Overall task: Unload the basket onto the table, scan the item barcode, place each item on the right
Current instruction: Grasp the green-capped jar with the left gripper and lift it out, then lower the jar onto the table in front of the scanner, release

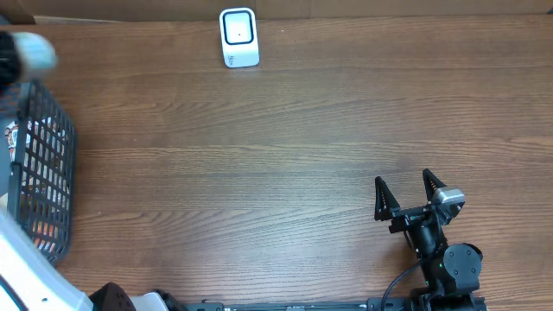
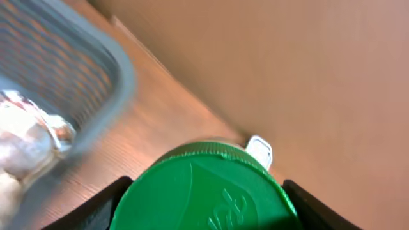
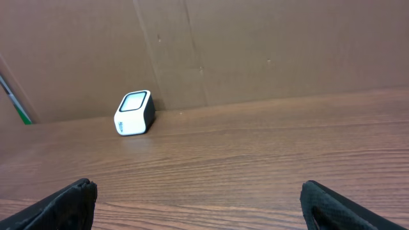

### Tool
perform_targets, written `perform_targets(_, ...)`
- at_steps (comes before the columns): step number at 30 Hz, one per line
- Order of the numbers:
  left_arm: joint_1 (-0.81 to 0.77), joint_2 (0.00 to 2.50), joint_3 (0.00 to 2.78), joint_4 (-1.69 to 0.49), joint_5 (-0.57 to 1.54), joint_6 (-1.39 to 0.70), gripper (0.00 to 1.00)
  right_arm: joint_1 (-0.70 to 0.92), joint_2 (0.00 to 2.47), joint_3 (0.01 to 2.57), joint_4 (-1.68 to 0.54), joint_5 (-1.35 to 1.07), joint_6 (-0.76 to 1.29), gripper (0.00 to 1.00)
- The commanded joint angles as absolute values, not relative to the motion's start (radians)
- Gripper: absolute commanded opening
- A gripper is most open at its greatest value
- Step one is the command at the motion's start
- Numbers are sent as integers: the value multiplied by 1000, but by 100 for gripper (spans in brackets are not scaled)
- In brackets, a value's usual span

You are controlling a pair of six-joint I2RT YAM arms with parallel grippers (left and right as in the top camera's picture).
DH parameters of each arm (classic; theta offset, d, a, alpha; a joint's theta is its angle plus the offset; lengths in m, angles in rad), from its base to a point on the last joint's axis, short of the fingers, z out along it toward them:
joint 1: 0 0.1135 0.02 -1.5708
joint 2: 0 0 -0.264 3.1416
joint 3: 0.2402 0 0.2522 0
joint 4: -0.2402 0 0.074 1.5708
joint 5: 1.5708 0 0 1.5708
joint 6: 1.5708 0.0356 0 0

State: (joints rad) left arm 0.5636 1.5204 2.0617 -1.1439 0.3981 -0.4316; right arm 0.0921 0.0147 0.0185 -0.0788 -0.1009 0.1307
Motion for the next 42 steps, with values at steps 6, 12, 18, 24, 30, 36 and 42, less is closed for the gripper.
perform_targets(6,204,1583,2060,-1290,160,-380,50,90,3,8,-74,-106,134,100)
perform_targets(12,6,1693,2041,-1343,80,-381,50,90,3,8,-74,-106,134,100)
perform_targets(18,-143,1869,2038,-1384,77,-380,50,90,3,8,-74,-106,134,100)
perform_targets(24,-268,2049,2038,-1398,77,-380,51,90,3,8,-74,-106,134,100)
perform_targets(30,-375,2209,2038,-1371,57,-381,50,90,3,8,-74,-106,134,100)
perform_targets(36,-440,2311,2038,-1264,2,-427,50,90,3,8,-74,-106,134,100)
perform_targets(42,-465,2335,2038,-1214,-11,-454,55,90,3,8,-74,-106,134,100)
